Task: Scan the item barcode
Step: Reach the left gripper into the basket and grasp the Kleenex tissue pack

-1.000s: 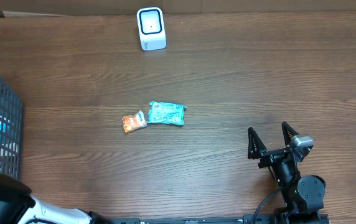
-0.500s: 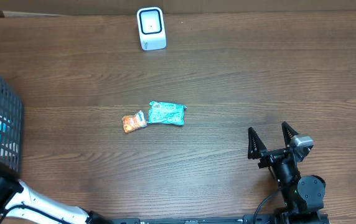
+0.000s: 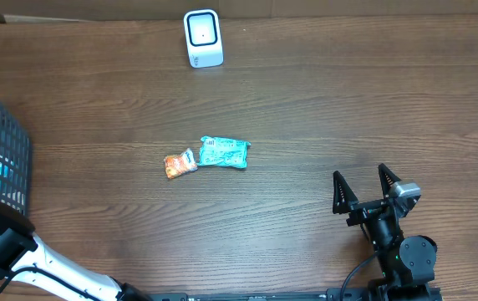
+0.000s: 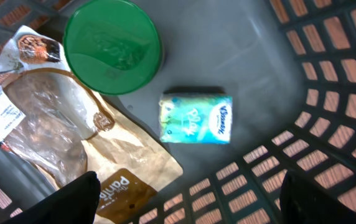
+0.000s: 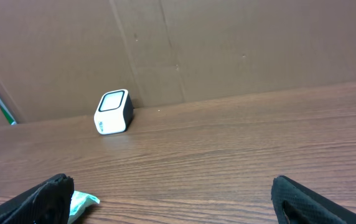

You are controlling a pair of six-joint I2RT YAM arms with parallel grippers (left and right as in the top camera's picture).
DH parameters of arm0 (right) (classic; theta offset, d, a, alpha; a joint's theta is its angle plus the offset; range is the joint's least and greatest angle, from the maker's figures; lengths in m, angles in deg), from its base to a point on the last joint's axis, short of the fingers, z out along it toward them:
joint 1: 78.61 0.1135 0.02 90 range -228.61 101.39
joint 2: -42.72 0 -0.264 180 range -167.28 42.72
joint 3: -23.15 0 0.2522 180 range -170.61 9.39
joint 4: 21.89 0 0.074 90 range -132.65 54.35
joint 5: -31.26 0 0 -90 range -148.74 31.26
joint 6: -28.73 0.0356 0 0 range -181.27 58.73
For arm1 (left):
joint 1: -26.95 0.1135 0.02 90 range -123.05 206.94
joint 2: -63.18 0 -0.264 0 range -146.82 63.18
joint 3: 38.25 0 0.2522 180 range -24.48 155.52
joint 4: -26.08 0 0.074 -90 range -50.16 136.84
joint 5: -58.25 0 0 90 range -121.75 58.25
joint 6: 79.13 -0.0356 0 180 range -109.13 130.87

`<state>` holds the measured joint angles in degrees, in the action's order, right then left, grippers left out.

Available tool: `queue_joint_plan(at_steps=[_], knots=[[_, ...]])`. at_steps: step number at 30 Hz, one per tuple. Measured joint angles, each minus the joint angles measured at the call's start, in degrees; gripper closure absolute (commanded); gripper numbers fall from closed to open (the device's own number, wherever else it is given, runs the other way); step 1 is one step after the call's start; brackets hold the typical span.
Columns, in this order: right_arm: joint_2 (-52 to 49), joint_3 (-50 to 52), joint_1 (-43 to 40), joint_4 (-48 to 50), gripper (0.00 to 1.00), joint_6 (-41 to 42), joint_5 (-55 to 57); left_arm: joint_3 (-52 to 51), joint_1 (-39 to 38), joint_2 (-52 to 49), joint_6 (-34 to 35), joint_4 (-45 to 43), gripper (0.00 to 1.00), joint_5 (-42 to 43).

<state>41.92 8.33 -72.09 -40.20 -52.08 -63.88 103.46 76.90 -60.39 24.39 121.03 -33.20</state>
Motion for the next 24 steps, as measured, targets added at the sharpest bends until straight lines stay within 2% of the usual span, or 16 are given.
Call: queue_joint_plan(at_steps=[14,24], knots=[[0.0,0.0,0.0,0.0,0.00,0.0,0.0,-13.8,0.0,0.0,0.0,-10.0,0.24,-1.0],[0.0,0.0,0.0,0.0,0.00,0.0,0.0,-16.0,-1.1,-0.1,-0.2,-13.5,0.23,-0.7]])
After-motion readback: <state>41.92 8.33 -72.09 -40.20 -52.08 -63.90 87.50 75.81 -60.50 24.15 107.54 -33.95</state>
